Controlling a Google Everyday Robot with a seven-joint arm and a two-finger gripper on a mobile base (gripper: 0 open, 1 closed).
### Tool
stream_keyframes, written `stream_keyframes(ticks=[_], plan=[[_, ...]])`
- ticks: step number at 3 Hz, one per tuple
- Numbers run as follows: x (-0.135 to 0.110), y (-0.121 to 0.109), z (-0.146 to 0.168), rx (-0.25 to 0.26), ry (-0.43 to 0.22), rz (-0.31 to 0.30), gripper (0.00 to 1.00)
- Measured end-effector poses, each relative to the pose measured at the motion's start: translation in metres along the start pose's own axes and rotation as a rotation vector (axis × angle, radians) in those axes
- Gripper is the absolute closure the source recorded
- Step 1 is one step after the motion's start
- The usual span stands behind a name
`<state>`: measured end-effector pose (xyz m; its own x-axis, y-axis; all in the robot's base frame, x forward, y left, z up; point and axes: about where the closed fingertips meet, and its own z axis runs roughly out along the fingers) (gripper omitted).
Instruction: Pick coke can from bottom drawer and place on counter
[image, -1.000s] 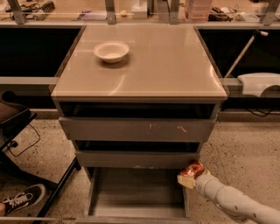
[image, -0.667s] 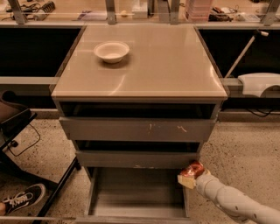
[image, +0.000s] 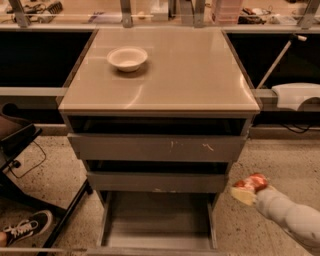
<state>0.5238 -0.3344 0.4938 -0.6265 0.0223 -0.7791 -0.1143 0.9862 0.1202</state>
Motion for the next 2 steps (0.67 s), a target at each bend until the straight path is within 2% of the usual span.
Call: stream_keyframes(ticks=[1, 2], plan=[[-0.06, -0.045, -0.082, 0.136, -0.077, 0.022, 1.0], [-0.15, -0.067, -0.138, 0.216, -0.169, -0.024, 1.0]])
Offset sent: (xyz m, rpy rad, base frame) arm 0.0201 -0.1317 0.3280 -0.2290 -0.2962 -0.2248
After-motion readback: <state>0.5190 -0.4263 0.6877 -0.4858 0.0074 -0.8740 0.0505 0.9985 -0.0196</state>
